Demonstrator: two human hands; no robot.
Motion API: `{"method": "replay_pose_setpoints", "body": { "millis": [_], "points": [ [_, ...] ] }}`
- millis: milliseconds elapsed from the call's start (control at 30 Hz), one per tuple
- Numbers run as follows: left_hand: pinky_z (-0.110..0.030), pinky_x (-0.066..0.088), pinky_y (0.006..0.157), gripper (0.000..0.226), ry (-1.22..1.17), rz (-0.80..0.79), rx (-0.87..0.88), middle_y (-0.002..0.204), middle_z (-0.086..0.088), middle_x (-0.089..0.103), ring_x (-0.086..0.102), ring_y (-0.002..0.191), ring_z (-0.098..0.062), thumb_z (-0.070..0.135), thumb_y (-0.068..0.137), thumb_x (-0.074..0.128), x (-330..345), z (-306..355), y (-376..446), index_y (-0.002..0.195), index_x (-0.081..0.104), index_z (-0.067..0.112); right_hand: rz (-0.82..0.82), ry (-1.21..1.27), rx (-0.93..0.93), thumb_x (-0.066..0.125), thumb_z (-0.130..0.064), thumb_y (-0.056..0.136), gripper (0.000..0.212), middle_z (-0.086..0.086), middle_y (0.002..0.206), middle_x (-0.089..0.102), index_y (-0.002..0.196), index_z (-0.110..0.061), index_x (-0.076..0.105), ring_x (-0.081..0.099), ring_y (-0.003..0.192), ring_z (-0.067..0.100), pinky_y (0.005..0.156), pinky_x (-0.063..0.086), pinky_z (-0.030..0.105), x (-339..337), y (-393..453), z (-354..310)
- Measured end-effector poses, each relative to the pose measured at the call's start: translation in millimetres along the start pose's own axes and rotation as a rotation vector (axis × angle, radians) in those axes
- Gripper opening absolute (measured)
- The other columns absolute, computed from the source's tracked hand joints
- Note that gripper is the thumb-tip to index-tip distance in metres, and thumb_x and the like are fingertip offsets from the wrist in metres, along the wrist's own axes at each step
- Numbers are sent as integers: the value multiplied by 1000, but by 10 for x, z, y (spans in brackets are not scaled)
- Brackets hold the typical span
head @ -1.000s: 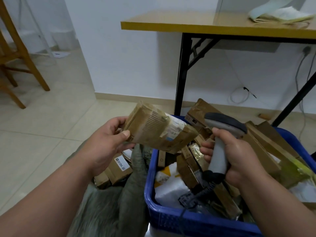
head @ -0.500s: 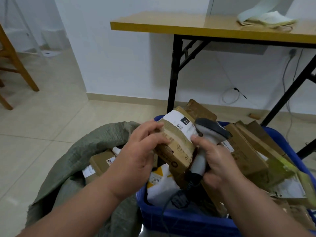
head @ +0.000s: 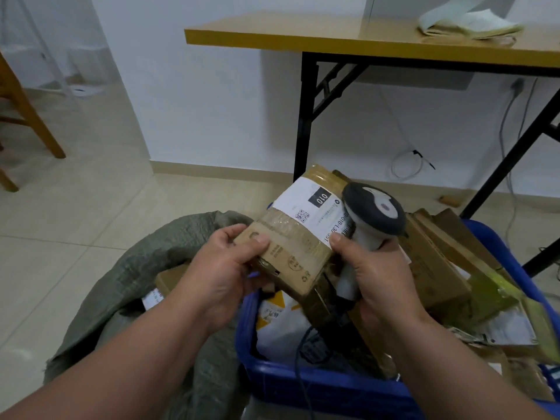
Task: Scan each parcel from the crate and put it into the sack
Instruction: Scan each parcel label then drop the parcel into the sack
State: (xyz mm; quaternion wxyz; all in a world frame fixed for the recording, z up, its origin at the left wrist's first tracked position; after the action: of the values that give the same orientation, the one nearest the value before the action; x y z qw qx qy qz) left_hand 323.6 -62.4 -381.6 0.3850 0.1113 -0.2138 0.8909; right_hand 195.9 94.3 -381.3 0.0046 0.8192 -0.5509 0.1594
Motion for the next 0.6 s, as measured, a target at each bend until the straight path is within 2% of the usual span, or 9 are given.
{"method": "replay_pose_setpoints", "body": {
  "millis": [67, 133, 267, 333, 467, 533, 600],
  "points": [
    [-34, 58, 59, 37, -12, 14, 46, 90, -6, 74, 73, 79, -20, 8, 86, 65, -78, 94, 57, 120, 53, 9, -17, -40, -8, 79, -15, 80, 39, 4, 85, 76, 115, -13, 62, 73, 72, 18, 60, 58, 34, -18, -3, -41],
    [-34, 59, 60, 28, -35, 56, 83, 87, -3, 75, 73, 76, -17, 11, 86, 66, -188, 180, 115, 113, 57, 13, -26, -75, 8, 79, -23, 80, 34, 2, 72, 72, 109, -15, 63, 68, 60, 17, 50, 52, 27, -60, -12, -91],
    [-36, 57, 73, 10, -110, 180, 112, 79, 2, 74, 68, 77, -17, 14, 90, 65, -425, 249, 253, 95, 62, 22, -132, -211, 25, 78, -28, 78, 29, 4, 68, 68, 101, -15, 65, 66, 59, 22, 51, 51, 30, -140, -43, -177],
    [-36, 56, 74, 8, -129, 211, 115, 75, 3, 74, 68, 77, -18, 15, 91, 65, -521, 262, 309, 90, 62, 22, -197, -291, 6, 76, -24, 79, 24, 5, 66, 67, 97, -12, 66, 65, 57, 23, 51, 51, 32, -150, -71, -202],
    [-34, 56, 64, 7, -171, 264, 82, 77, 0, 73, 68, 80, -21, 19, 93, 64, -673, 264, 397, 94, 57, 18, -304, -379, -7, 79, -19, 76, 20, 11, 62, 63, 83, -5, 66, 60, 51, 24, 47, 49, 30, -119, -131, -213],
    [-36, 57, 69, 8, -176, 265, 52, 82, -2, 72, 68, 85, -24, 21, 94, 63, -709, 262, 425, 94, 55, 18, -371, -427, -22, 75, -24, 70, 21, 16, 60, 62, 77, -7, 65, 59, 51, 26, 49, 49, 30, -75, -180, -224],
    [-37, 56, 72, 9, -166, 253, 25, 83, -3, 73, 69, 87, -24, 23, 95, 62, -721, 254, 442, 95, 55, 17, -411, -464, -53, 72, -25, 69, 18, 22, 61, 60, 82, -15, 64, 59, 52, 27, 52, 49, 32, -40, -233, -241]
  ]
}}
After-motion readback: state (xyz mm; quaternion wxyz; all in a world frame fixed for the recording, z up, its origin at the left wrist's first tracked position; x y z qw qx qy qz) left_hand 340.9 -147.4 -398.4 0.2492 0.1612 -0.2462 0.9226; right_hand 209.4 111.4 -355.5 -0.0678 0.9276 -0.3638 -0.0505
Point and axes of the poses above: each hand's wrist, its own y-axis towards the middle knuckle, its own x-axis out of the palm, z = x × y, the point moved 4 cm from there along y, towards the middle knuckle
